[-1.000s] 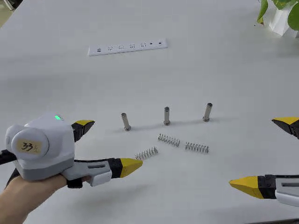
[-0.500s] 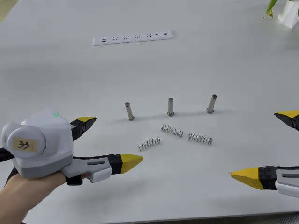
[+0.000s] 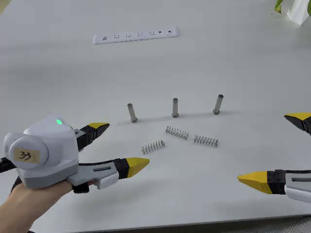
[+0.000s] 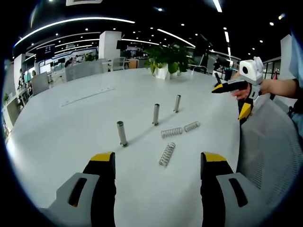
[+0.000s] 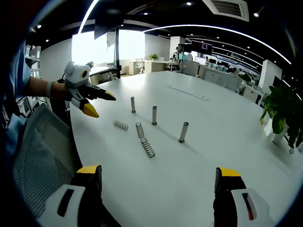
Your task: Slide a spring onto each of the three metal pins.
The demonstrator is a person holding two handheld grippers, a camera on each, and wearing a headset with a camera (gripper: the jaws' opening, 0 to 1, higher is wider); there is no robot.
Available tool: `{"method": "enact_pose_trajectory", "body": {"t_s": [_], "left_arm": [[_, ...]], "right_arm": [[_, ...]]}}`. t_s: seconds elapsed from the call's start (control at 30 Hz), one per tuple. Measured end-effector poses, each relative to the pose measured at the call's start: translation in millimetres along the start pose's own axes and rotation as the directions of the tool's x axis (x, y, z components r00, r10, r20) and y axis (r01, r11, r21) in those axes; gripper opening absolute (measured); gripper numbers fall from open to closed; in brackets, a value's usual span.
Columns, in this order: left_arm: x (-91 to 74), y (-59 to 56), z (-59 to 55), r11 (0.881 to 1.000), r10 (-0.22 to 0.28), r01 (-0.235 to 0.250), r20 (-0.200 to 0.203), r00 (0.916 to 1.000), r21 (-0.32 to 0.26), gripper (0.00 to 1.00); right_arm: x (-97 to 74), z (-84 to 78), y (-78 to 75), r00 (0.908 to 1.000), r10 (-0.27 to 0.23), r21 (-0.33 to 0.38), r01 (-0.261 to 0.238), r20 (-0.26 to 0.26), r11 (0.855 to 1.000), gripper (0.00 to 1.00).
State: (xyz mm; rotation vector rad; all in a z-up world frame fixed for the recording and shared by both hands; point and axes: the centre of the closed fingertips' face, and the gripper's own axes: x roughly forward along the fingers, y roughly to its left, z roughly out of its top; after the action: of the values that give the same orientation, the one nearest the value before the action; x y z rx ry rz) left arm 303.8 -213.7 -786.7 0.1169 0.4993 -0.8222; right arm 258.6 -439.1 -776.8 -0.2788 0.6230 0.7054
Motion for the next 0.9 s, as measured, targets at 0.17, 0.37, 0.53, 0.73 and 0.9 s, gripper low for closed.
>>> {"method": "enact_pose_trajectory", "body": {"t_s": [0.17, 0.37, 0.53, 0.73, 0.9], "left_arm": [[4.3, -0.7, -1.7, 1.0, -0.009, 0.009, -0.003, 1.0, 0.012, 0.64], [9.1, -1.6, -5.8, 0.999, -0.031, 0.032, -0.011, 0.9994, 0.038, 0.52], [14.5, -3.6, -9.2, 0.997, -0.059, 0.061, -0.03, 0.9978, 0.053, 0.39], [22.8, -6.4, -14.3, 0.994, -0.078, 0.083, -0.06, 0.9952, 0.078, 0.34], [28.6, -10.2, -19.5, 0.987, -0.092, 0.104, -0.099, 0.9908, 0.119, 0.29]], "right_arm": [[-0.6, -1.0, -0.1, 1.0, -0.002, 0.005, 0.002, 0.0, 1.0, 0.99], [-0.3, -1.3, 0.4, 1.0, -0.001, 0.011, 0.0, 0.003, 1.0, 0.99], [-1.1, -2.1, -0.1, 1.0, -0.001, 0.017, 0.001, 0.004, 1.0, 0.99], [-3.2, -4.0, -1.3, 1.0, -0.006, 0.023, 0.005, 0.001, 1.0, 0.99], [-4.2, -6.2, -1.6, 1.0, -0.007, 0.028, 0.007, -0.003, 1.0, 0.99]]}}
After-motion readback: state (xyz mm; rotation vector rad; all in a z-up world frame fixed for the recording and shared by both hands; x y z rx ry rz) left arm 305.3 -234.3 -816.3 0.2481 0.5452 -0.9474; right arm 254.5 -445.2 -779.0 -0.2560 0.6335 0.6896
